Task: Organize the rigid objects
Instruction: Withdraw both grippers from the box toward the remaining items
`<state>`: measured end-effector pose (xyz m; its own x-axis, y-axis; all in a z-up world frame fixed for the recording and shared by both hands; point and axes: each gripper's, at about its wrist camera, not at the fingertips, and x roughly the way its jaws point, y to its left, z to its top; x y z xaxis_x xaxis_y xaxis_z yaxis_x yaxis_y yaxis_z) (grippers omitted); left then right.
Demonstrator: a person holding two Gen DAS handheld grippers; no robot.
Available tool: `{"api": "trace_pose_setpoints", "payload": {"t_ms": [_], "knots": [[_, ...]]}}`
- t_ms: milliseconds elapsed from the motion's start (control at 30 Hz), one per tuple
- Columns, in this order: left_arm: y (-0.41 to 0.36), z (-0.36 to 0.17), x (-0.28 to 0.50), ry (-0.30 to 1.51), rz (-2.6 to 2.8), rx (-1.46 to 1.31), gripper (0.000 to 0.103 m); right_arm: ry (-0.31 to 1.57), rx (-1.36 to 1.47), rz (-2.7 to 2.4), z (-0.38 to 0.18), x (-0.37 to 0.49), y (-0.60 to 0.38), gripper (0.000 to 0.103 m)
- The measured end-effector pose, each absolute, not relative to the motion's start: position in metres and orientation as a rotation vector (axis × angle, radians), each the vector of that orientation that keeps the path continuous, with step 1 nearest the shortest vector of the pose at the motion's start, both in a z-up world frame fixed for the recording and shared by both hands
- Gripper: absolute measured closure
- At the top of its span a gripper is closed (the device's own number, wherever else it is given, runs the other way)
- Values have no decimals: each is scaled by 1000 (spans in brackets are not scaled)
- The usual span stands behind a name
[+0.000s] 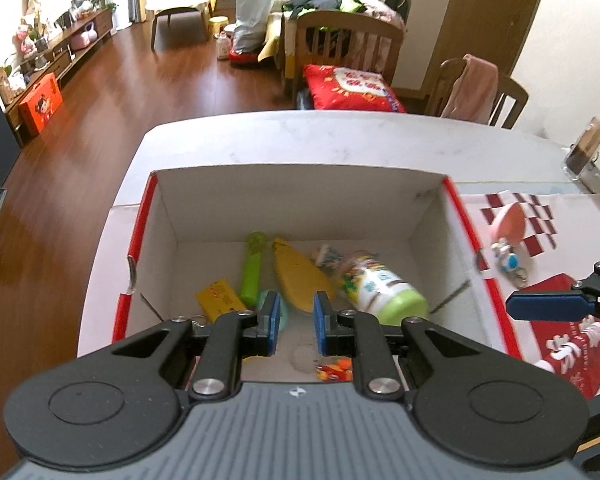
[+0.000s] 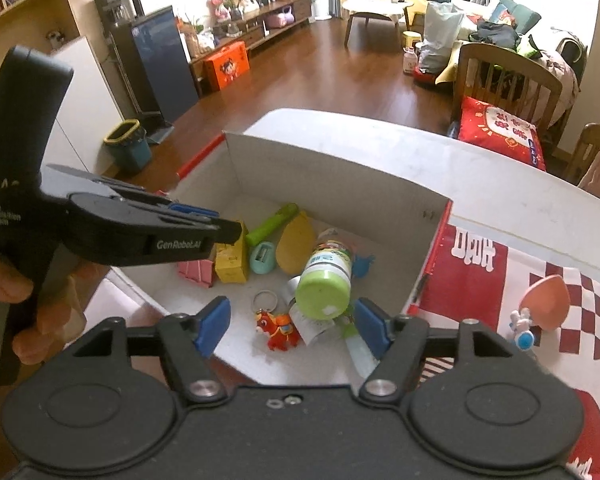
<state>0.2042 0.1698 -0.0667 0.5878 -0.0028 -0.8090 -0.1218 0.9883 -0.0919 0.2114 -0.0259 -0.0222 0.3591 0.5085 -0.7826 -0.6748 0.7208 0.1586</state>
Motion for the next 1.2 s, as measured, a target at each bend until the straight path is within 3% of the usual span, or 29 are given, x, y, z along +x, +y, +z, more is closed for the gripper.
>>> {"api": "trace_pose_setpoints", "payload": {"t_ms": [200, 800, 867, 900, 933, 1000, 1133, 1200], "knots": [[151, -54, 193, 921, 52, -195, 86, 893, -177, 791, -10, 198, -64, 24], [47, -50, 188, 890, -18, -152, 85, 821, -146, 729, -14, 201, -201, 17], [35, -49, 190, 877, -25, -152, 75, 823, -142, 722, -17, 204, -216, 16], [28, -49, 191, 869, -27, -155, 63, 824, -141, 719, -18, 205, -221, 16], [23, -50, 192, 863, -28, -161, 44, 826, -138, 716, -19, 208, -228, 16], [13, -49, 193, 836, -25, -174, 27, 830, -137, 712, -22, 213, -239, 15], [-9, -53, 202, 830, -34, -176, 27, 825, -133, 699, -27, 227, -262, 12], [-22, -57, 208, 827, -39, -172, 27, 817, -130, 688, -29, 237, -272, 6]]}}
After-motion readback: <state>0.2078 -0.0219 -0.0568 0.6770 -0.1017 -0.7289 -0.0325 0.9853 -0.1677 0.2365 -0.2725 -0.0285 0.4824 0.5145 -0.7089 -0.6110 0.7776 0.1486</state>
